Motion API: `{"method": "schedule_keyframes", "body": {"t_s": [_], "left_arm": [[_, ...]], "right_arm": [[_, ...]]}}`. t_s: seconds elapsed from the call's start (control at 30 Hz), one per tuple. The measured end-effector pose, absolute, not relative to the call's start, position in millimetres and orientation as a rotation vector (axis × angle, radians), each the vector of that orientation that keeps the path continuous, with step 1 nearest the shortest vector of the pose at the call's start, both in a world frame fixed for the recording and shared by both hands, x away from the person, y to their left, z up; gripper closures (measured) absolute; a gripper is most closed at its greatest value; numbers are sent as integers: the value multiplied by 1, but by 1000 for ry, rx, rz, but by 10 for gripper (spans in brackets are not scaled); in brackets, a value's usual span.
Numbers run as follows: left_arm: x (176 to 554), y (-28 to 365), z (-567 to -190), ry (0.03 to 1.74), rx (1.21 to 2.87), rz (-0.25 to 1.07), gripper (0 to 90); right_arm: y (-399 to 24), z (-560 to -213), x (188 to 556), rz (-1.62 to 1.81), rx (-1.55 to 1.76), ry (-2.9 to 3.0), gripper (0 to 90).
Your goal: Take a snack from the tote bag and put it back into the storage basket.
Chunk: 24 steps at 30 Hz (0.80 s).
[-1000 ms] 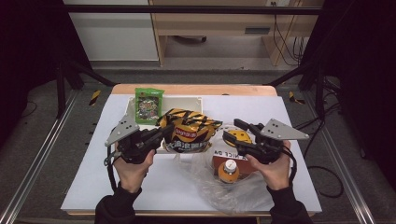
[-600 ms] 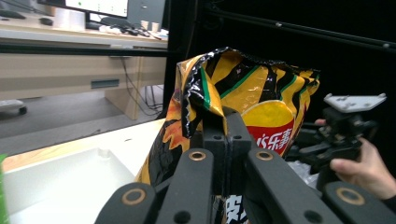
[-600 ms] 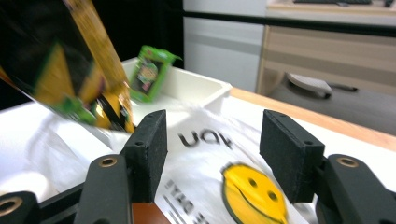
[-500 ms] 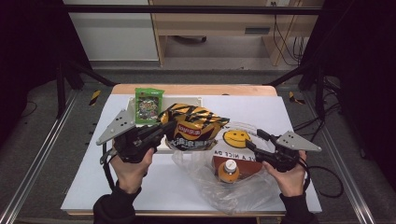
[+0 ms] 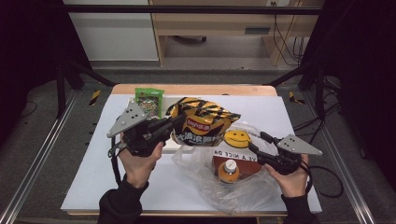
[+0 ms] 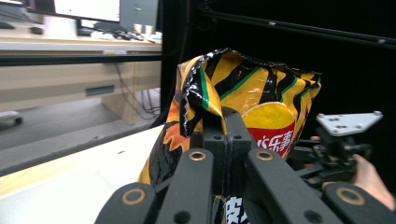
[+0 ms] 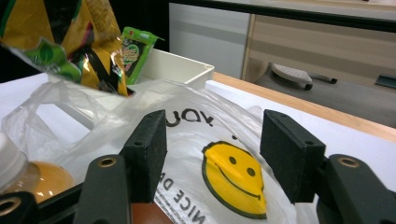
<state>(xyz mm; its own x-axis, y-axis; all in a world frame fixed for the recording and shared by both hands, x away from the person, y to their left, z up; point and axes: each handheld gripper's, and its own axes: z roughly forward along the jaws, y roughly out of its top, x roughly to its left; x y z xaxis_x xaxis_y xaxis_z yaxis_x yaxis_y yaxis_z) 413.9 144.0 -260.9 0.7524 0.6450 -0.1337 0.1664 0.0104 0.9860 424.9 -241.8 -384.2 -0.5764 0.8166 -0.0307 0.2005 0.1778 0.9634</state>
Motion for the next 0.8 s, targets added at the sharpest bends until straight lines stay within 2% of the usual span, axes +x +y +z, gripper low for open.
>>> {"method": "schedule_keyframes", "body": {"t_s": [0.37,0.8], "left_arm": [[434,176,-258,764,1513,484,900],[455,195,-257,822,1478,532,900]], "right_arm": [[-256,-391,421,1383,1003,1871,377],[-264,-396,417,1368,1038,1858,332]]}}
